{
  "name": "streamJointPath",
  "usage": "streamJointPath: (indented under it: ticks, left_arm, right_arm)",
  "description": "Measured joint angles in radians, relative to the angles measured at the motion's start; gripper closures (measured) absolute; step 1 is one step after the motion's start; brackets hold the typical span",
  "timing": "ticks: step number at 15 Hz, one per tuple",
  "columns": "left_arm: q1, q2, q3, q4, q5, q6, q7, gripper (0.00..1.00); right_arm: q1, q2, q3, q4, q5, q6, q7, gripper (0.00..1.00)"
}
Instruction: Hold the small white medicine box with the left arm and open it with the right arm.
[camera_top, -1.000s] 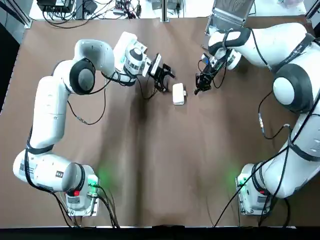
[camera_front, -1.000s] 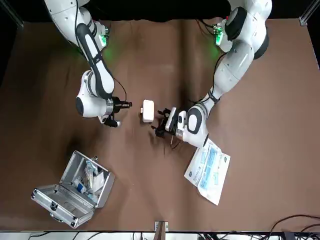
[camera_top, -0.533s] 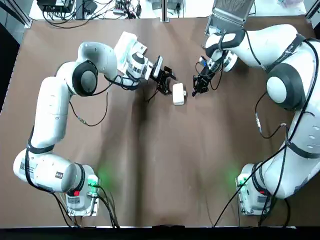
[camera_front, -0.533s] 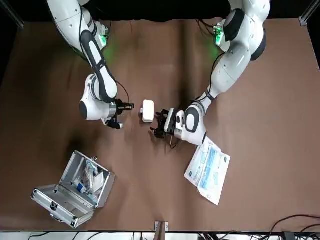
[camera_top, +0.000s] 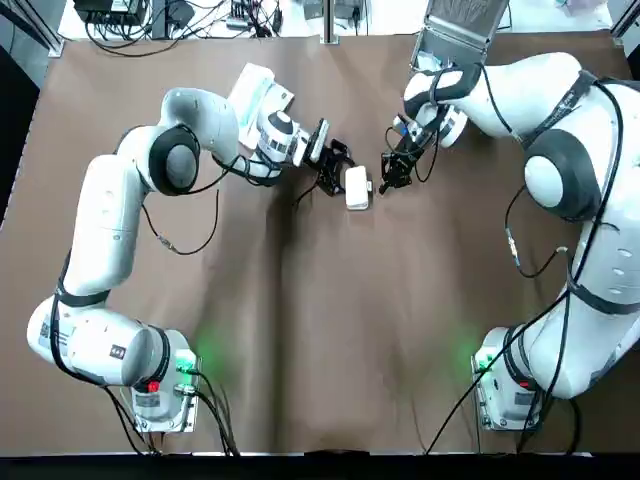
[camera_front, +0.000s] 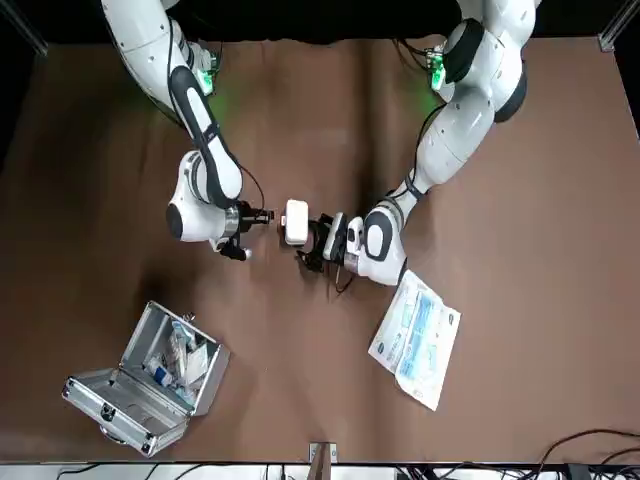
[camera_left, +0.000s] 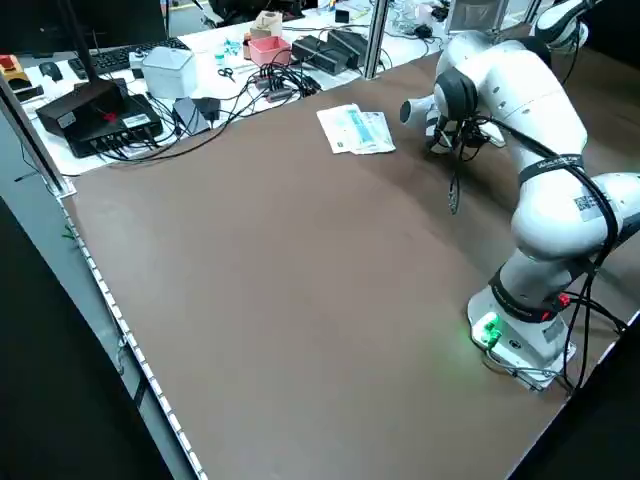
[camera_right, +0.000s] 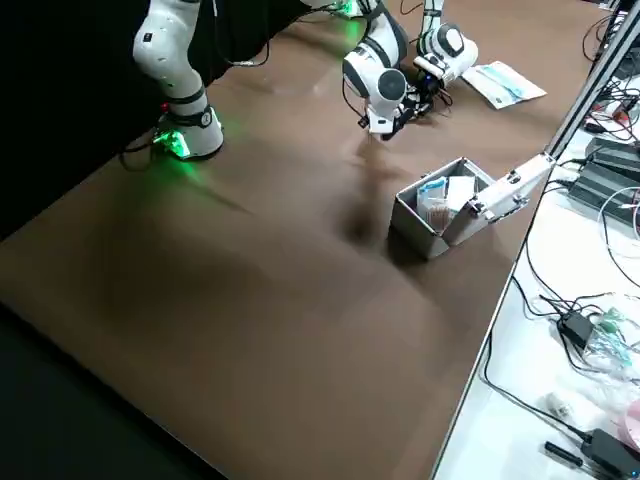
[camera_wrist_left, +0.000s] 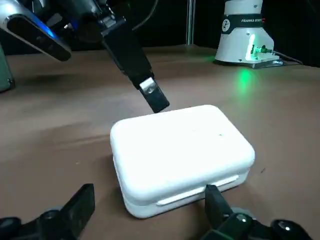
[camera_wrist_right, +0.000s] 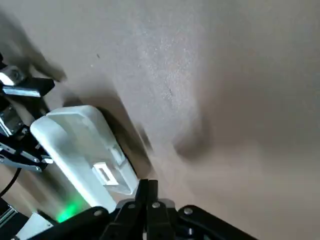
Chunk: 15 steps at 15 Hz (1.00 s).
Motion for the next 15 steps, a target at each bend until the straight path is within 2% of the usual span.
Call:
streamJointPath:
  ticks: [6, 7, 12, 15]
  left_arm:
    - [-0.004, 0.006, 0.002, 0.001, -0.001, -0.002, 0.004, 0.04]
    - [-0.004, 0.006, 0.003, 0.001, -0.001, -0.009, 0.004, 0.08]
    - [0.001, 0.003, 0.013, 0.008, -0.001, -0.021, 0.019, 0.5]
    - [0.0, 0.003, 0.014, 0.01, -0.001, -0.018, 0.019, 0.53]
  right_arm:
    - [0.009, 0.025, 0.0, 0.019, 0.012, 0.007, 0.0, 0.99]
    - [0.011, 0.027, 0.0, 0.022, 0.017, 0.008, 0.0, 0.99]
    - [0.03, 0.051, 0.0, 0.043, 0.038, 0.012, 0.0, 0.99]
    - [0.036, 0.053, 0.0, 0.045, 0.045, 0.013, 0.0, 0.99]
